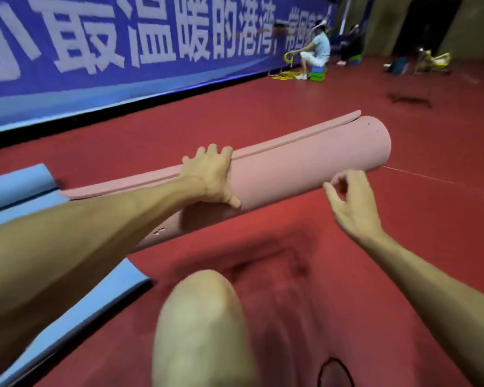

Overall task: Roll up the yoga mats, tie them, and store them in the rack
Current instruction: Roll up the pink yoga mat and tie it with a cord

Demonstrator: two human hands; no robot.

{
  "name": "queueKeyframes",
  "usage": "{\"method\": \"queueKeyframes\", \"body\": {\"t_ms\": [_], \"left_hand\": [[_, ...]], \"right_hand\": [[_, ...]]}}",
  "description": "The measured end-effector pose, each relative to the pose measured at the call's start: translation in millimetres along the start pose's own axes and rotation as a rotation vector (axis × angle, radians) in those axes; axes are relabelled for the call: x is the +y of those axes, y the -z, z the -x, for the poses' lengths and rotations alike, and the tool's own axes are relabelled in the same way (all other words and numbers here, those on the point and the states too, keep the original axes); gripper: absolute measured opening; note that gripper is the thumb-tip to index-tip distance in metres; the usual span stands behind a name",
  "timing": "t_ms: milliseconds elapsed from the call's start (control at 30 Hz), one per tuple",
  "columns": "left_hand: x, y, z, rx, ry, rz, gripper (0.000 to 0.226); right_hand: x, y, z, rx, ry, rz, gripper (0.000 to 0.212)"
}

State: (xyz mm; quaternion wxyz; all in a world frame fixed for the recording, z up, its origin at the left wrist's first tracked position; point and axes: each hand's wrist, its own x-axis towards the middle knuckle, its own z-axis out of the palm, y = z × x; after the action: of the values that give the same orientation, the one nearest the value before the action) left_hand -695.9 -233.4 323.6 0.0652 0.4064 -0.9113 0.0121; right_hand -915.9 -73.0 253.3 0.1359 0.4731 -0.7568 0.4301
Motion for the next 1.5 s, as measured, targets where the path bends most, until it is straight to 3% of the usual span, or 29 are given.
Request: {"method": "queueKeyframes", "body": {"t_ms": [100,200,367,467,633,700,800,967,1033,1167,1233,1333,1433,1500], "left_hand": [[62,-16,-9,-0.045,-0.078,0.029,0.110],[117,-49,-11,-0.114,-0.160,0.021,0.113],[173,-125,-14,-0.376,-0.215,0.021,0.113],[192,-176,-11,-0.441,-0.224,-0.026,0.110],[190,-232,-8,-0.491,-0.234,-0.003,0.105],[184,-246,-12,-0.492,-0.241,0.009,0.106],[177,-258,-20,-0.470,-0.238,0.013,0.106],[157,-251,-30,-0.418,-0.205,0.052,0.107],[147,-239,-30,-0.372,-0.180,0.075,0.108],[131,-207,-28,-0.298,-0.118,0.175,0.108],[118,-185,-26,-0.261,-0.086,0.215,0.111],[89,-148,-21,-0.179,-0.041,0.243,0.112],[54,-107,-12,-0.112,0.018,0.267,0.110],[29,-82,-3,-0.074,0.053,0.289,0.108]], "right_hand": [[63,17,57,-0.277,-0.133,0.045,0.011],[113,18,108,-0.486,-0.328,0.108,0.026],[172,-6,182,-0.648,-0.700,0.126,0.030],[199,-24,228,-0.748,-0.926,0.160,0.034],[228,-54,297,-0.932,-1.015,0.251,0.040],[234,-69,325,-0.961,-1.064,0.311,0.052],[231,-85,356,-0.922,-1.234,0.430,0.069],[228,-92,346,-0.850,-1.294,0.448,0.051],[227,-89,331,-0.826,-1.403,0.261,0.046],[197,-78,288,-0.286,-1.598,-0.367,0.022],[184,-81,257,-0.160,-1.558,-0.484,0.029],[145,-87,193,-0.135,-1.386,-0.586,0.012],[82,-87,128,-0.138,-1.210,-0.719,0.068],[40,-91,94,-0.200,-1.075,-0.822,0.083]]}}
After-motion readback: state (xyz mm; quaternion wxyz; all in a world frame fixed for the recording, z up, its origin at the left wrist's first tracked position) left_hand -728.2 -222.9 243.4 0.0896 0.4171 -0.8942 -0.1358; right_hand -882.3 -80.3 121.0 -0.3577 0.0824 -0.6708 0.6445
